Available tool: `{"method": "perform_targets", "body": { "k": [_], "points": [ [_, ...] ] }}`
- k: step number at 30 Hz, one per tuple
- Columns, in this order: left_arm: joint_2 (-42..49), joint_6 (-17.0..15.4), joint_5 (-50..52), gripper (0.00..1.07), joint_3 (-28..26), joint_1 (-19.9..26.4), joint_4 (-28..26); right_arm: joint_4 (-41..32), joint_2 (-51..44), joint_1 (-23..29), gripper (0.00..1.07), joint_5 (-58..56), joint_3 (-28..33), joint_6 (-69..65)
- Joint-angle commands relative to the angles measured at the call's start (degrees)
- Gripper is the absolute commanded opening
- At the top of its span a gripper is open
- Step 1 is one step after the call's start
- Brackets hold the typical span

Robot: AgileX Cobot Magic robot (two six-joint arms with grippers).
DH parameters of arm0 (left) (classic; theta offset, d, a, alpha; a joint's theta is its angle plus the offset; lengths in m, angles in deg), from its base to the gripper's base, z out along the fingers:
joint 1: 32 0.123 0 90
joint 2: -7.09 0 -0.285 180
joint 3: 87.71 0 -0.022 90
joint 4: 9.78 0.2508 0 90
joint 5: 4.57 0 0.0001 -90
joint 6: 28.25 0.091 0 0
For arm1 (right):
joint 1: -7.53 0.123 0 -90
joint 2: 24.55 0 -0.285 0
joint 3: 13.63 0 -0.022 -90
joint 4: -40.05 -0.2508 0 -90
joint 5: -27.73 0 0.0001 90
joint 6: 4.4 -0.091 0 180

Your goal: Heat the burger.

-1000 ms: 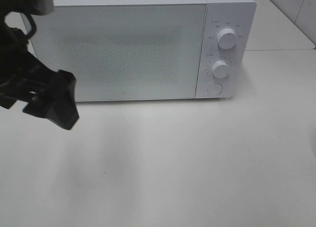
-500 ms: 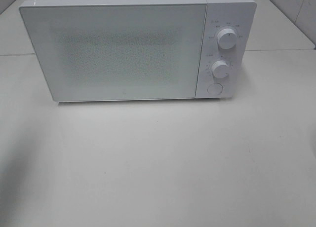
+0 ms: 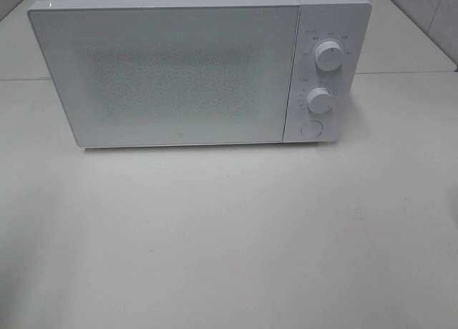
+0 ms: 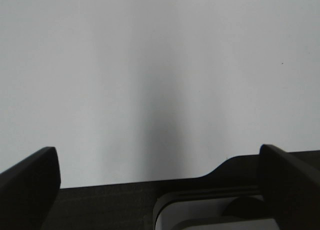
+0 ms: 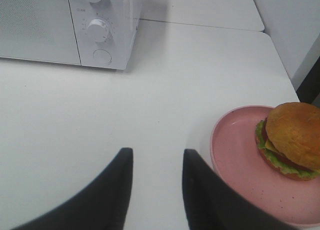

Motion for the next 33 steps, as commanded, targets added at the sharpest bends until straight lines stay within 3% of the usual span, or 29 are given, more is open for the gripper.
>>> {"method": "perform_targets", "body": {
  "k": [1, 13, 20, 25, 33],
  "points": [
    [8.5, 0.1, 0.6, 1.01, 2.8, 0.3, -1.3, -0.3, -1.7, -0.4, 0.36, 0.2, -0.1, -0.2],
    [25.2, -0.1, 4.0, 1.01, 8.1, 0.2, 1.8, -0.3, -1.7, -0.4, 0.36, 0.2, -0.1, -0.2],
    [29.9, -0.5, 3.9, 1.01, 8.0, 0.2, 2.1, -0.3, -1.7, -0.4, 0.36, 0.2, -0.1, -0.2],
    [38.9, -0.4, 3.9, 1.01, 8.0, 0.2, 1.8, -0.3, -1.7, -0.4, 0.36, 0.2, -0.1, -0.2],
    [38.6, -0.3, 3.9, 1.01, 8.0, 0.2, 1.1, -0.2, -1.6, -0.4, 0.36, 0.3, -0.1, -0.2]
  ]
}}
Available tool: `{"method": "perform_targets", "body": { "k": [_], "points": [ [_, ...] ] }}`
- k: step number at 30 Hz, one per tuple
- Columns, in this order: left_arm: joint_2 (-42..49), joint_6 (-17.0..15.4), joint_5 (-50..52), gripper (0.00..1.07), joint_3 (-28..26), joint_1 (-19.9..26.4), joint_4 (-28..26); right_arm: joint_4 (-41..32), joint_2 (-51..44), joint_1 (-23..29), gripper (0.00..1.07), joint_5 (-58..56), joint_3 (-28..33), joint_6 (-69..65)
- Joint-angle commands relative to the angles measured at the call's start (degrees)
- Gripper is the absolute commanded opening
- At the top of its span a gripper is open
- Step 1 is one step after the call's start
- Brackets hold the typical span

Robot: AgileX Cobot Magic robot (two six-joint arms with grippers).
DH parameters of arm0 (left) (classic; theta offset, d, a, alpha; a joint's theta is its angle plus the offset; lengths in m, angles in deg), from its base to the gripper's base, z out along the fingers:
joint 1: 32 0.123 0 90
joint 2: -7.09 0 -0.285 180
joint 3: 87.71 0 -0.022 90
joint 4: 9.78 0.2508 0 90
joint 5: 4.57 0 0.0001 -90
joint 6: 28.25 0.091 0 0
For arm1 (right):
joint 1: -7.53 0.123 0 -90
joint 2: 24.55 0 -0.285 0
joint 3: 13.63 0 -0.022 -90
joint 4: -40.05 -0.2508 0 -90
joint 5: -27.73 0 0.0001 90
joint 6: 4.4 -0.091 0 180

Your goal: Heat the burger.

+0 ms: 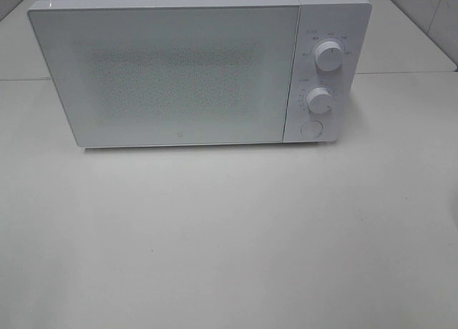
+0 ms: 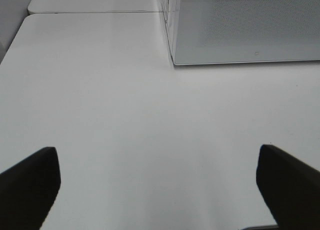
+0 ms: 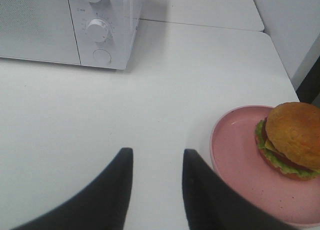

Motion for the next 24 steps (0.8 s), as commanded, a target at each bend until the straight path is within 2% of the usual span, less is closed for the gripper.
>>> {"method": "perform_targets", "body": {
  "k": [1, 24],
  "points": [
    [1.3, -0.2, 1.0, 1.01, 0.1, 0.2, -0.4, -0.2, -1.6, -0.4, 0.36, 0.3, -0.1, -0.2],
    [1.3, -0.1, 1.0, 1.01, 0.1, 0.2, -0.4, -0.2, -1.6, -0.4, 0.36, 0.3, -0.1, -0.2]
  ]
}}
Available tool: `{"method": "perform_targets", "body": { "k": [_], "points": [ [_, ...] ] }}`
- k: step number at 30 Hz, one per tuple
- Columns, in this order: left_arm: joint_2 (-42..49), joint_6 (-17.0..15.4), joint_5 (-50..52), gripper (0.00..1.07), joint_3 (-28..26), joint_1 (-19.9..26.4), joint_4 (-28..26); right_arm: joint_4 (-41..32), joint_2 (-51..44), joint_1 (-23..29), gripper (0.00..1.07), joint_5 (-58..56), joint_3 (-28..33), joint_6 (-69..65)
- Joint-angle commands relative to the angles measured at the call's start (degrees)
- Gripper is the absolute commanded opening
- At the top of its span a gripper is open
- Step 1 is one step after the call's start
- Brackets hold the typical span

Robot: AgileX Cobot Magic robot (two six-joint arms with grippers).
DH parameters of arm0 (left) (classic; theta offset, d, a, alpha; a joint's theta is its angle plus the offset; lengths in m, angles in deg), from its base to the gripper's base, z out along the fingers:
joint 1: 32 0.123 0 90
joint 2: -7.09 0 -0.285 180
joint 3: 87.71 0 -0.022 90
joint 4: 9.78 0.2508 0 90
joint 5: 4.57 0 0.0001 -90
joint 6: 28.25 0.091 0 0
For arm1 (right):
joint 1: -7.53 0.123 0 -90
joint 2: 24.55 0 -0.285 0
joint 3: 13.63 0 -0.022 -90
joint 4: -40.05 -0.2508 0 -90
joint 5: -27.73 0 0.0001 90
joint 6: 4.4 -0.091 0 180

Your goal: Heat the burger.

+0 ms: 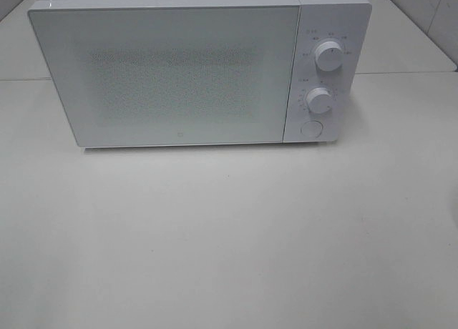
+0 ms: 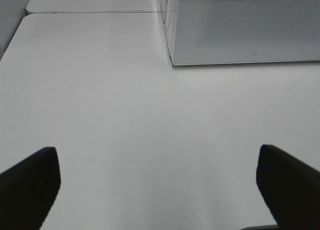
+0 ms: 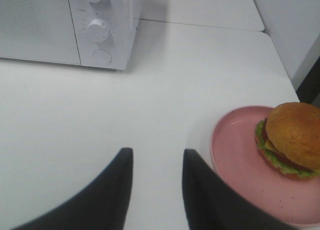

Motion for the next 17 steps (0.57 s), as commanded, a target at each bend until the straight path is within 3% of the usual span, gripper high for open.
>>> {"method": "perform_targets", "body": {
  "k": [1, 17],
  "points": [
    [1.3, -0.1, 1.0, 1.01, 0.1, 0.2, -0.2, -0.2, -1.6, -0.4, 0.36, 0.3, -0.1, -0.2],
    [1.3, -0.1, 1.0, 1.01, 0.1, 0.2, -0.2, -0.2, -1.6, -0.4, 0.36, 0.3, -0.1, -0.2]
  ]
}}
